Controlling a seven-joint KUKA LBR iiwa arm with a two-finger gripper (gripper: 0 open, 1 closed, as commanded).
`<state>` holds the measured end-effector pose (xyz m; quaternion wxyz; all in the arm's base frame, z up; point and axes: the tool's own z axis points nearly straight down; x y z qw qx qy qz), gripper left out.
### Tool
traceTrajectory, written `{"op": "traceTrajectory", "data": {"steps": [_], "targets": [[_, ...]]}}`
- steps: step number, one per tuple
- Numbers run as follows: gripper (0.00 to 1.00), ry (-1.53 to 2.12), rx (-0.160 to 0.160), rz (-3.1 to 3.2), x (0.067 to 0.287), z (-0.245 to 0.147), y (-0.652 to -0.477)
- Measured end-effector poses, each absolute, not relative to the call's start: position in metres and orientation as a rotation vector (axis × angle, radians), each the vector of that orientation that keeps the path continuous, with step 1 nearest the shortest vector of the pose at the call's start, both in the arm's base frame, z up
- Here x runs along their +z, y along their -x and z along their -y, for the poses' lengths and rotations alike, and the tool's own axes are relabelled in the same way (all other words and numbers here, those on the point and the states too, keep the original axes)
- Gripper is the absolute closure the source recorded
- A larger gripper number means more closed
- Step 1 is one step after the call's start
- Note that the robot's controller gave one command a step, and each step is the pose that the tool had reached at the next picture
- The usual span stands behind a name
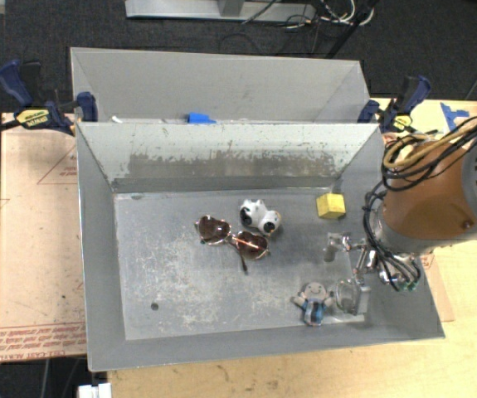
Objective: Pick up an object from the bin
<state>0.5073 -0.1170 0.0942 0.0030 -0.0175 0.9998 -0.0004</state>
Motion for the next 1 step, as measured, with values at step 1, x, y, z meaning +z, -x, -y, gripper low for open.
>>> {"op": "traceTrajectory", "data": {"steps": [1], "targets": [[0.0, 0.088, -0.007, -3.143, 0.0776, 0.0724, -0.5035]]}}
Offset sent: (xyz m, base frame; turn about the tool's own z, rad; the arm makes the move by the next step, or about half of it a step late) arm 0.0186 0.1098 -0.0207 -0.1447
